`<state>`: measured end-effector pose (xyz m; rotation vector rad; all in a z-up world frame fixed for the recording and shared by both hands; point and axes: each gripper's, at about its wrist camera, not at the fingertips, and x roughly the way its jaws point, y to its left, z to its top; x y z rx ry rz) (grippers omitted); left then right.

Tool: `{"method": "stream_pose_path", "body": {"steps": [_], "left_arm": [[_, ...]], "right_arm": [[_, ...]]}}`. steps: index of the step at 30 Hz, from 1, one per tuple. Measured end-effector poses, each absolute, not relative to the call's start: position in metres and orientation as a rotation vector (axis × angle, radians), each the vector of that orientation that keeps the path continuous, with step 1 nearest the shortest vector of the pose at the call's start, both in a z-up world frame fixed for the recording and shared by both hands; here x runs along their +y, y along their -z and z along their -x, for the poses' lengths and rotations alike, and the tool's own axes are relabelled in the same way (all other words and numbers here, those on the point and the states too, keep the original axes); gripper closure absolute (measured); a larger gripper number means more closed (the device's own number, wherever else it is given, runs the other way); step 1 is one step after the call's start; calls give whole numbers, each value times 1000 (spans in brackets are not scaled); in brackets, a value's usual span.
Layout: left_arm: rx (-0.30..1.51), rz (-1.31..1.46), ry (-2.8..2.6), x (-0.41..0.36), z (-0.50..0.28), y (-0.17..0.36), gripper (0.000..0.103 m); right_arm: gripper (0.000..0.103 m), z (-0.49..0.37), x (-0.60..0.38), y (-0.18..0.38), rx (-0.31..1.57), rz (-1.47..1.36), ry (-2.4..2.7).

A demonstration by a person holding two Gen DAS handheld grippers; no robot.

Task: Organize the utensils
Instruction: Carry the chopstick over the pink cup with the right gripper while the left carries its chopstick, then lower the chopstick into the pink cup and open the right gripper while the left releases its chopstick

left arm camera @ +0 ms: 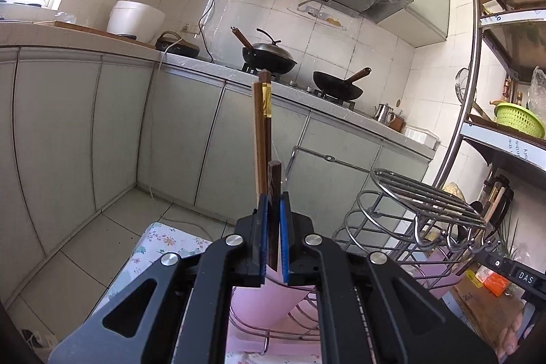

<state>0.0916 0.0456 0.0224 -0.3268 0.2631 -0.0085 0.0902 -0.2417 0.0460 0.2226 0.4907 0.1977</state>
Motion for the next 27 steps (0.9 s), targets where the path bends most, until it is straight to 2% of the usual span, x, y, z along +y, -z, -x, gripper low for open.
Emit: {"method": "stream_pose_path", "body": {"steps": [13, 27], "left_arm": [[342, 408, 54, 56, -106, -25, 97], [373, 402, 62, 50, -103, -22, 96]], "right_arm": [[96, -106, -246, -54, 476, -200, -182], [95, -108, -242, -39, 547, -210, -203]]}}
